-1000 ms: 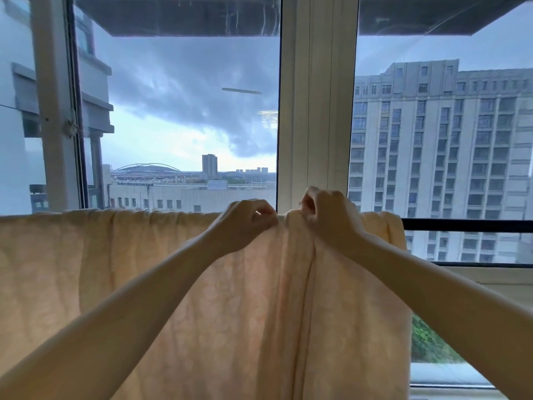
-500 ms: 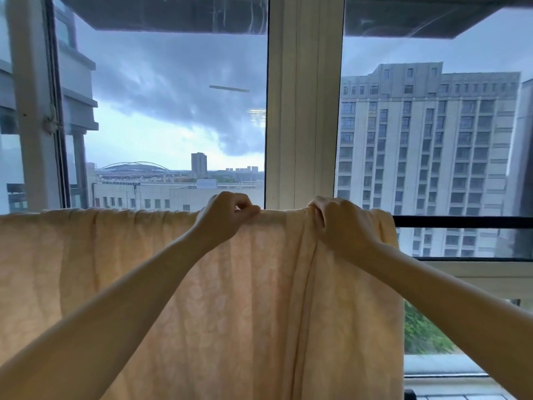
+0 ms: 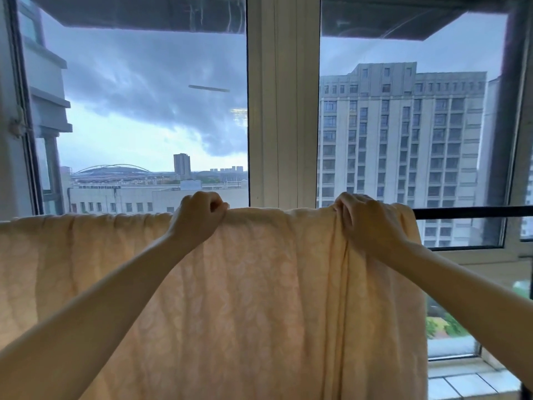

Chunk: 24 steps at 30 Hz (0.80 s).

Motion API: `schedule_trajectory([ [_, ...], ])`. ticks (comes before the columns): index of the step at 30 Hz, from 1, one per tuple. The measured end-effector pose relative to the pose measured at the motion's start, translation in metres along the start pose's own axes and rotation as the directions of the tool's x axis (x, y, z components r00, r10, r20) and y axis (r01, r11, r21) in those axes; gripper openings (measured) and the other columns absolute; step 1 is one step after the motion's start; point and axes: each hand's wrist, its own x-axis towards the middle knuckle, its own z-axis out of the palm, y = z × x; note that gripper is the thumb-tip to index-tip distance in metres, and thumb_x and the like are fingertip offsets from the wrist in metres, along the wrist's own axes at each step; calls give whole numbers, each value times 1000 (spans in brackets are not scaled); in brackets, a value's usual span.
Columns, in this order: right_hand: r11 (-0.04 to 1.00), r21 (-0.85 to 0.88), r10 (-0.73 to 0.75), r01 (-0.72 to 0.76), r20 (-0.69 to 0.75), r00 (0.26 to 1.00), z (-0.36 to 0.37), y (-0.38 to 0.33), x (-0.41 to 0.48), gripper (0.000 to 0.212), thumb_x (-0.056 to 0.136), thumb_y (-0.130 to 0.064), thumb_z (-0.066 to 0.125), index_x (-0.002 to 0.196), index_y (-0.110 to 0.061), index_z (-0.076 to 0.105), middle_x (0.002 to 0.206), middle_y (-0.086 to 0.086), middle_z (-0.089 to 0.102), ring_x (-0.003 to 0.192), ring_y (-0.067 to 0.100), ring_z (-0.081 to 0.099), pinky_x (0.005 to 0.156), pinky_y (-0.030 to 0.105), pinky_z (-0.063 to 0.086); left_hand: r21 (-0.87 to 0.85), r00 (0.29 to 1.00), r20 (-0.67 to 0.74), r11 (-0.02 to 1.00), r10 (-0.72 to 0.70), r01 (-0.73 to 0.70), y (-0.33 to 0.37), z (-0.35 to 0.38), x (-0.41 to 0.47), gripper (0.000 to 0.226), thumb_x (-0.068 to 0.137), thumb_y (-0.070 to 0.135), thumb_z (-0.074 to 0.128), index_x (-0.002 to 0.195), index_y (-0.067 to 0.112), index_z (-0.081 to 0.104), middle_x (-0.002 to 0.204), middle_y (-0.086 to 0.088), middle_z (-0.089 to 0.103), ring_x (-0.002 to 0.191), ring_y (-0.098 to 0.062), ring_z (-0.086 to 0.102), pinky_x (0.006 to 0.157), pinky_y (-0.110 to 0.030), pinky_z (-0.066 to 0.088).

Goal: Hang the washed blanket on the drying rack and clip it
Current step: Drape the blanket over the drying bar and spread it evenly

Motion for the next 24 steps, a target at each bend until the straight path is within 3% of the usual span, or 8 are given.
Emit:
schedule_trajectory([
  [3, 1000, 1, -17, 17, 26, 1000, 2, -2, -1, 21, 99, -24, 36, 94, -20, 56, 85, -5, 62, 79, 12, 57, 73, 27, 34, -4, 997, -56, 999, 51, -52, 11, 1, -5, 11, 90, 16, 60, 90, 15, 72, 88, 1, 73, 80, -14, 66, 77, -31, 54],
  [7, 998, 26, -53, 52, 37, 998, 0, -9, -3, 22, 98, -29, 37, 97, -20, 58, 88, -7, 61, 83, 10, 53, 88, 32, 40, 6, 958, -61, 959, 282, -282, 33, 13, -14, 10, 91, 20, 63, 98, 16, 70, 95, 3, 71, 80, -8, 61, 73, -30, 55],
  [11, 994, -56, -87, 95, 131, 988, -2, -10, -8, 25, 90, -29, 46, 111, -20, 55, 104, -5, 59, 99, 14, 53, 99, 36, 36, -13, 918, -3, 918, 396, -396, 56, 37, -16, 17, 90, 32, 63, 100, 20, 69, 97, 9, 68, 84, -5, 58, 69, -13, 41],
  [14, 985, -133, -93, 114, 153, 984, 2, -8, -11, 34, 89, -23, 51, 122, -15, 54, 116, 2, 59, 113, 22, 52, 105, 39, 35, -9, 911, 2, 911, 412, -412, 68, 55, -14, 25, 90, 41, 61, 106, 23, 65, 103, 11, 65, 89, -5, 56, 74, -22, 47],
  [17, 976, -180, -109, 126, 102, 989, 4, -4, -17, 39, 85, -15, 62, 122, -6, 56, 120, 11, 59, 117, 31, 53, 102, 45, 43, -22, 912, 8, 912, 411, -410, 80, 68, -12, 29, 90, 43, 58, 110, 23, 64, 104, 10, 65, 89, -5, 57, 77, -28, 51],
  [19, 973, -207, -103, 105, 22, 994, 2, 0, -21, 40, 82, -12, 66, 120, -5, 55, 120, 13, 59, 113, 33, 55, 95, 48, 48, -46, 922, -2, 921, 388, -388, 86, 71, -9, 31, 91, 48, 52, 103, 23, 66, 94, 11, 65, 80, -3, 57, 73, -30, 53],
  [22, 969, -238, -71, 58, -50, 996, -1, 8, -28, 31, 83, -19, 66, 111, -9, 56, 110, 11, 58, 96, 29, 58, 79, 43, 52, -83, 948, -9, 945, 317, -316, 89, 70, -5, 42, 85, 61, 48, 92, 25, 67, 83, 17, 62, 71, 0, 59, 66, -29, 55],
  [24, 952, -299, -84, 59, -73, 994, -5, 15, -29, 26, 82, -24, 69, 102, -11, 58, 99, 10, 58, 85, 26, 58, 70, 41, 51, -99, 960, -10, 955, 280, -279, 90, 68, -5, 37, 83, 58, 54, 90, 25, 69, 83, 17, 65, 72, 2, 61, 66, -27, 55],
])
